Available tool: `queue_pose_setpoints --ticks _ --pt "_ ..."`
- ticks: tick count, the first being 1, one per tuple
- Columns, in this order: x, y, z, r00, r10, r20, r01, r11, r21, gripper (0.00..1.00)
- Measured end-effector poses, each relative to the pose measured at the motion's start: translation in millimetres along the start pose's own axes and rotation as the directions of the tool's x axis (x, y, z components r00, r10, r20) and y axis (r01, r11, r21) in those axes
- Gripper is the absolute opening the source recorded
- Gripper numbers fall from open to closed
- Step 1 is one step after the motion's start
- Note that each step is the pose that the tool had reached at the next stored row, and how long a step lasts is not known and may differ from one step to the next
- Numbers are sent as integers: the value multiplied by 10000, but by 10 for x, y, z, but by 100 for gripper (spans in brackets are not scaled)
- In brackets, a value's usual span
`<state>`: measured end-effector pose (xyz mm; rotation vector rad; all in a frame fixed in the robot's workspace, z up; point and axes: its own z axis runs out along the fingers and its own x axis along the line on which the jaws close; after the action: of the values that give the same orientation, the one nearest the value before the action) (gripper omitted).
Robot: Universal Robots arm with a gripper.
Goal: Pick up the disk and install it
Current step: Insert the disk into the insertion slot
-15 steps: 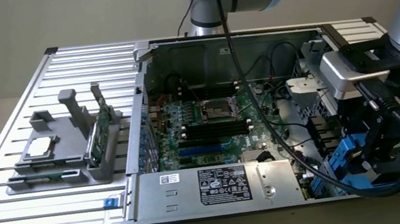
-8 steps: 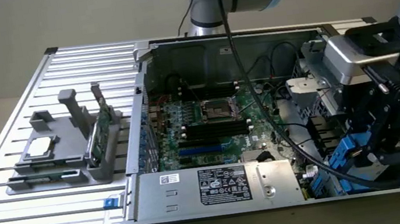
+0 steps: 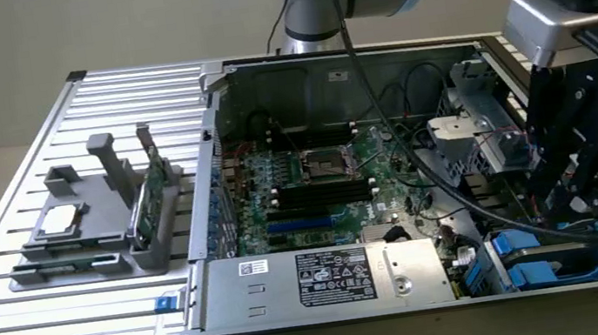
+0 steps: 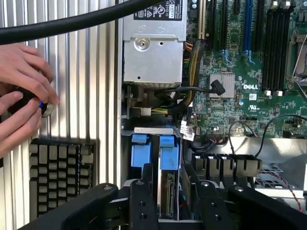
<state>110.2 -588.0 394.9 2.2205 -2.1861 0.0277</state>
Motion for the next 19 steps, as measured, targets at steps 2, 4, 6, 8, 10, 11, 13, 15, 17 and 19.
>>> queue_pose_setpoints --ticks 2,4,6,8,10,11,13,15,17,19 --pt "-3 -13 -71 10000 1 -5 -1 10000 0 38" --pt "-11 -38 -73 10000 -9 0 9 10000 2 38" --pt "-16 -63 -74 10000 -23 -3 23 10000 4 38" --pt "-22 -93 -69 10000 -40 -5 40 10000 5 38" --pt "-26 -130 -55 10000 -58 -6 58 10000 6 36" --pt "-29 -147 -44 10000 -69 -6 69 10000 6 36" --pt "-35 -171 -11 10000 -91 -8 91 10000 6 24" --pt "-39 -181 25 9999 -107 -14 107 9999 6 18" --pt "-40 -186 62 9999 -117 -19 117 9999 7 12" --pt "-41 -189 98 9999 -125 -31 125 9999 6 11"
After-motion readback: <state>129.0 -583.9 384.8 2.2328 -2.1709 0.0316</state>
